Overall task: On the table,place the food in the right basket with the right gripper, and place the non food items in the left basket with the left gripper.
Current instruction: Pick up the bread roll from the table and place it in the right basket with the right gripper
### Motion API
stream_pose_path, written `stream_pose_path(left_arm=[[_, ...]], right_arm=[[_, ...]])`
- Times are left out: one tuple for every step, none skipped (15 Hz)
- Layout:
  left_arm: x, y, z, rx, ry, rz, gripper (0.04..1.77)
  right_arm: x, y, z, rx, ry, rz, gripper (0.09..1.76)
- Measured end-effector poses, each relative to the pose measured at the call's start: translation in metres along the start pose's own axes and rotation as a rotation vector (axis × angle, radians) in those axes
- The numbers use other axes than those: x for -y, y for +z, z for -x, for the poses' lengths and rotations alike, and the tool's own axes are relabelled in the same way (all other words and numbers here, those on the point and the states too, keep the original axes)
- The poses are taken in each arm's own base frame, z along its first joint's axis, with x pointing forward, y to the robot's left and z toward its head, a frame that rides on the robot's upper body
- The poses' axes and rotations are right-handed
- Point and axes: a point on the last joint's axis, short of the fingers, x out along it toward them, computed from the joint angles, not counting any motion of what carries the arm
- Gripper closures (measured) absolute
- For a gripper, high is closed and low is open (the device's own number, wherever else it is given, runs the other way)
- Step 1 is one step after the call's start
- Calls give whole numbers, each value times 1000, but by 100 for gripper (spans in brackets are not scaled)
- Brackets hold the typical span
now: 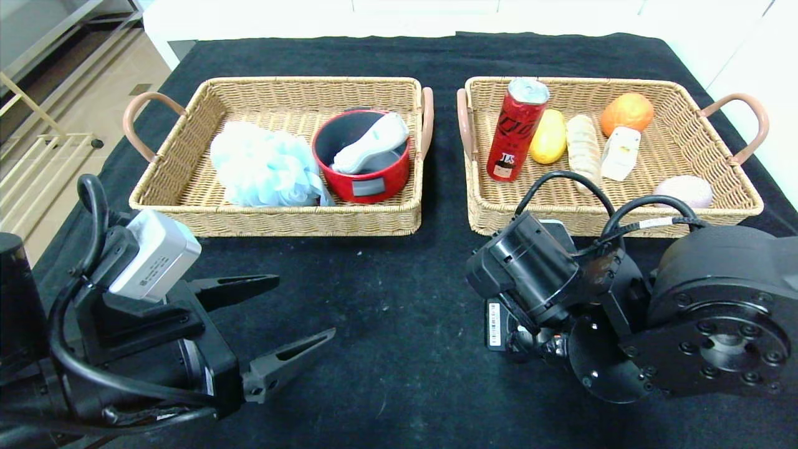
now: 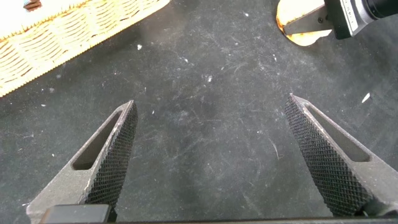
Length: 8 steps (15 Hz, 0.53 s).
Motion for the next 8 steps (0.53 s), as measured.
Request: stream_pose_path(left_arm=[[0, 0, 0, 0, 0, 0, 9], [0, 0, 0, 0, 0, 0, 9], [0, 0, 0, -1, 1, 0, 9], [0, 0, 0, -1, 0, 0, 9], [0, 0, 0, -1, -5, 1, 9], [0, 0, 0, 0, -11, 0, 9], [0, 0, 0, 1, -13, 0, 9], [0, 0, 0, 0, -13, 1, 9]], right_arm=[[0, 0, 0, -2, 1, 0, 93], [0, -1, -1, -4, -1, 3, 93], [-1, -1, -1, -6, 0, 4, 93], [-1, -1, 0, -6, 1, 6, 94], [-1, -1, 0, -5, 3, 6, 94], [-1, -1, 1, -3, 6, 5, 94], [0, 0, 3, -2, 10, 4, 95], [1, 1, 7, 1, 17, 6, 96]])
